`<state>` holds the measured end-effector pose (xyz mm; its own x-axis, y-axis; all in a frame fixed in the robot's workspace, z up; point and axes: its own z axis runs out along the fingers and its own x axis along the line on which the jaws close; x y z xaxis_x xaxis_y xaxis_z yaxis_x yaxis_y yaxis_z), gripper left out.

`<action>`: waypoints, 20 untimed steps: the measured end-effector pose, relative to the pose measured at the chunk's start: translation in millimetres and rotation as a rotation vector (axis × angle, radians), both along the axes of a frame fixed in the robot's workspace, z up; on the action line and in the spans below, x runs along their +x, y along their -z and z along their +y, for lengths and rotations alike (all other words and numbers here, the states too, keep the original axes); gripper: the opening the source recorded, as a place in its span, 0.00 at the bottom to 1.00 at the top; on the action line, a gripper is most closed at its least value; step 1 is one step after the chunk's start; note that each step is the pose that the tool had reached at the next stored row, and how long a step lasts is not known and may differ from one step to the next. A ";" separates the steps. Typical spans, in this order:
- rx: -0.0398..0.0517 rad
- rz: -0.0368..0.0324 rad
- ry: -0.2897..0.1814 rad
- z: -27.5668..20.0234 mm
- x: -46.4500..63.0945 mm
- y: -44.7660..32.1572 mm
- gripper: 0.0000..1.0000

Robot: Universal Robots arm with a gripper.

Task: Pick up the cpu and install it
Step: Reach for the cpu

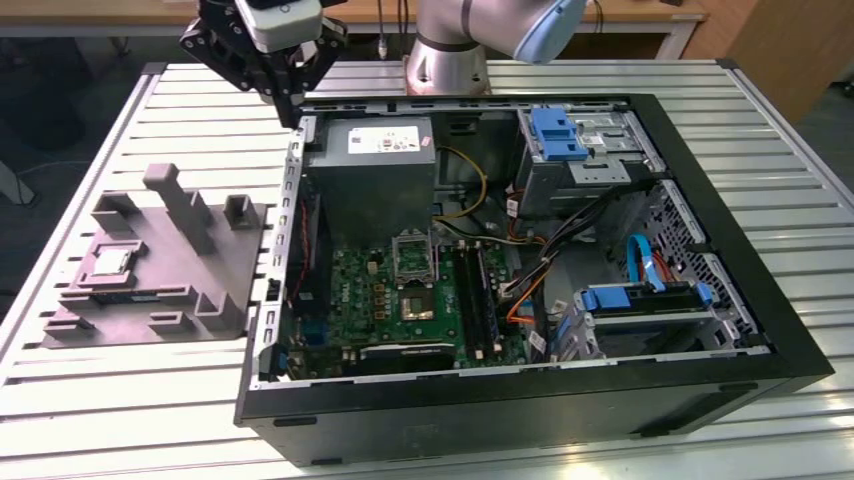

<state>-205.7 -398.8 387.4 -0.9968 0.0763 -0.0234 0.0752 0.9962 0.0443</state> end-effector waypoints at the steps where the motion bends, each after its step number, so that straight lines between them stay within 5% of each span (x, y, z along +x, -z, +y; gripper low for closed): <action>1: 0.0000 0.0000 0.000 0.0 -0.5 0.0 0.11; 20: 0.0000 0.0000 0.000 1.5 -13.7 0.6 0.11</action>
<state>-219.4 -397.3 386.9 -0.9968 0.0763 -0.0234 0.0752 0.9962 0.0443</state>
